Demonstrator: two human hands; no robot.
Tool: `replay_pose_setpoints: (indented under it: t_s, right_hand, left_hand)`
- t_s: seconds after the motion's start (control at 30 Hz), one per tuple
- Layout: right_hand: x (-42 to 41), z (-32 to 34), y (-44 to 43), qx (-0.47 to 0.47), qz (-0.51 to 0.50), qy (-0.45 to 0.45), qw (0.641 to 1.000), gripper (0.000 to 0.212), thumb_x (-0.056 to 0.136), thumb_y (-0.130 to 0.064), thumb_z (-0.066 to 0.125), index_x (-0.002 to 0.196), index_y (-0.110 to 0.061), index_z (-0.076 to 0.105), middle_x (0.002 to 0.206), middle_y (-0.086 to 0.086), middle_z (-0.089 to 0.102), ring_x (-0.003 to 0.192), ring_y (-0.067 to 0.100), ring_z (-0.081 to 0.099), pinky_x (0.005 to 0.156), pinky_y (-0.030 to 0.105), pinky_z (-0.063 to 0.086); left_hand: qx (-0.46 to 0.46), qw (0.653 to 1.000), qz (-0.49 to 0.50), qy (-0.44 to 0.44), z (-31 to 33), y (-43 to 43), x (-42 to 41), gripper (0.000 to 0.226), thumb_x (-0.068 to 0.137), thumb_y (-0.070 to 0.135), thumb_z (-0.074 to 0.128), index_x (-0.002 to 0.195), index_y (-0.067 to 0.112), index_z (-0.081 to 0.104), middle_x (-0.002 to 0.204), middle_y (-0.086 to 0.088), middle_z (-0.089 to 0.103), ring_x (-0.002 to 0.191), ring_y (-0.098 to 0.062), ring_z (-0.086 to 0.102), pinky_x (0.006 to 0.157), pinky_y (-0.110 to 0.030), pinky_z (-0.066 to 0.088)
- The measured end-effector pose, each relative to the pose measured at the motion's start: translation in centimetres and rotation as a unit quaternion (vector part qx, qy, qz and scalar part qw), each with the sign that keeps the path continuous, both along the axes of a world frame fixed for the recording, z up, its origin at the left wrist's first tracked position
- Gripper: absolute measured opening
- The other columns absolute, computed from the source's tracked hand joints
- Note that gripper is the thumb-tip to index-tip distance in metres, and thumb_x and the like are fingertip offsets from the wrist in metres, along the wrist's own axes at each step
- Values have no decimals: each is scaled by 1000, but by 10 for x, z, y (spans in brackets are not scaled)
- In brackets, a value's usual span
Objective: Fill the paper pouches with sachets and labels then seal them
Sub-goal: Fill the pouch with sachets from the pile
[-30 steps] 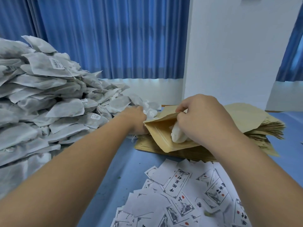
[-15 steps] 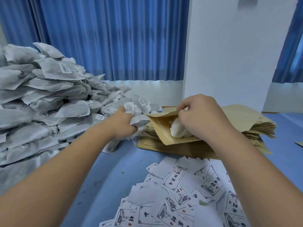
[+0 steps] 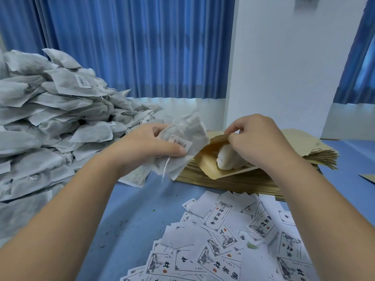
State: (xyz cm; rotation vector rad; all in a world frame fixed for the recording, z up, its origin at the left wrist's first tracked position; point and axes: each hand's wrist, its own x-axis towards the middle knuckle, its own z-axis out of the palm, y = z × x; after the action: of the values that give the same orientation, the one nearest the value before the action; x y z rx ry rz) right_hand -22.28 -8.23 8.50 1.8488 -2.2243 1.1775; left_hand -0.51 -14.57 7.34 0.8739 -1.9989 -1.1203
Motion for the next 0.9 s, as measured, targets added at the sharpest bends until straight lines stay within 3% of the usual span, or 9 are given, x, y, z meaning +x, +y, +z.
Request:
replay_pose_setpoints:
  t_s: [0.1, 0.23, 0.37, 0.43, 0.53, 0.6, 0.7, 0.8, 0.9]
  right_hand:
    - [1, 1, 2, -3, 13, -18, 1000, 25, 80, -13, 53, 86, -28, 71, 78, -7, 59, 76, 19, 60, 69, 35, 56]
    - [3, 2, 2, 28, 28, -14, 999, 30, 64, 1, 63, 78, -24, 70, 75, 2, 63, 70, 27, 63, 63, 35, 58]
    - [-5, 0, -2, -10, 31, -22, 999, 24, 77, -5, 58, 79, -25, 72, 70, 1, 61, 65, 25, 59, 58, 30, 53]
    - [-6, -2, -4, -26, 29, -22, 999, 23, 80, -10, 56, 77, -26, 72, 66, -4, 59, 65, 20, 58, 56, 25, 46]
    - [-4, -3, -5, -35, 34, -15, 999, 24, 80, -10, 54, 77, -28, 70, 64, -9, 56, 66, 14, 56, 55, 23, 40]
    - [-1, -5, -6, -34, 45, -9, 998, 24, 80, -11, 54, 77, -30, 68, 64, -10, 56, 67, 14, 56, 55, 24, 40]
    - [6, -7, -8, -31, 67, 2, 997, 23, 79, -12, 55, 71, -31, 65, 61, -10, 54, 64, 13, 56, 54, 24, 38]
    - [14, -9, -8, -29, 83, 22, 996, 22, 79, -14, 54, 72, -31, 65, 63, -12, 54, 65, 10, 55, 56, 24, 40]
    - [19, -10, -8, -30, 102, 38, 994, 20, 81, -15, 53, 75, -31, 64, 66, -14, 55, 72, 11, 57, 61, 25, 42]
  left_hand:
    - [-113, 989, 30, -87, 8, 14, -12, 32, 59, 35, 74, 89, 31, 65, 79, 8, 69, 71, -8, 65, 63, -25, 52]
    - [-215, 963, 21, -162, 6, 29, -32, 34, 63, 32, 74, 93, 35, 58, 81, 15, 65, 71, -2, 59, 59, -17, 46]
    - [-243, 954, 6, -173, -1, 28, -40, 32, 70, 28, 72, 95, 37, 54, 82, 15, 64, 74, 1, 57, 59, -10, 42]
    - [-267, 944, 12, -194, -7, 24, -43, 29, 72, 28, 70, 95, 33, 54, 82, 12, 62, 77, -4, 57, 62, -14, 43]
    - [-348, 892, 82, -277, -19, 20, -50, 23, 74, 39, 61, 90, 29, 49, 85, 7, 57, 84, -19, 54, 70, -33, 46]
    - [-374, 866, 139, -301, -26, 20, -55, 23, 75, 47, 55, 85, 29, 44, 84, 9, 52, 82, -20, 52, 65, -32, 41]
    - [-406, 833, 182, -329, -34, 22, -64, 29, 81, 49, 51, 100, 28, 51, 86, 4, 46, 84, -23, 53, 63, -30, 33]
    - [-394, 839, 192, -323, -36, 26, -70, 30, 86, 51, 46, 108, 31, 54, 91, 0, 56, 82, -24, 55, 59, -29, 32]
    - [-373, 861, 180, -295, -34, 29, -74, 30, 84, 48, 51, 109, 30, 53, 91, 1, 52, 82, -24, 54, 59, -29, 34]
